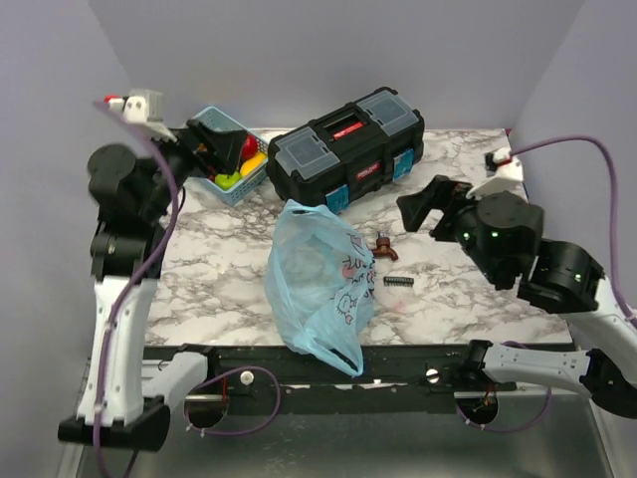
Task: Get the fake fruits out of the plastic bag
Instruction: Reset both arms
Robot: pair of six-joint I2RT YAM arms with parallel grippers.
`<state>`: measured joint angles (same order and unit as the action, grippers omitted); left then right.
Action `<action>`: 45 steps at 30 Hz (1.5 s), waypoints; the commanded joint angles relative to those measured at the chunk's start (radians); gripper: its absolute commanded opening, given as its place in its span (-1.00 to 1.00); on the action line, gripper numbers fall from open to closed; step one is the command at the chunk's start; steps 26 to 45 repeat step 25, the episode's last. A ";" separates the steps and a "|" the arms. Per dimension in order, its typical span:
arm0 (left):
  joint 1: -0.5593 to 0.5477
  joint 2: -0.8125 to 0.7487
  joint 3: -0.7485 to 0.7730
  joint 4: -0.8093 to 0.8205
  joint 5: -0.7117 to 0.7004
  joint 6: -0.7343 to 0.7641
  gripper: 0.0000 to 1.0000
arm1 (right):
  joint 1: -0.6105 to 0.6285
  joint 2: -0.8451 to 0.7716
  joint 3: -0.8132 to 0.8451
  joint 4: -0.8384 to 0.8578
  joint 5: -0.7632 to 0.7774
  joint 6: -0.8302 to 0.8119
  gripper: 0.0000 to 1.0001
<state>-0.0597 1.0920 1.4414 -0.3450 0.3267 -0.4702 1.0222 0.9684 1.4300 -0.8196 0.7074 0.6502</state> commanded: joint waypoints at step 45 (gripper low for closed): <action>-0.058 -0.549 -0.118 0.267 -0.026 -0.056 0.98 | 0.008 -0.053 0.210 -0.026 0.111 -0.199 1.00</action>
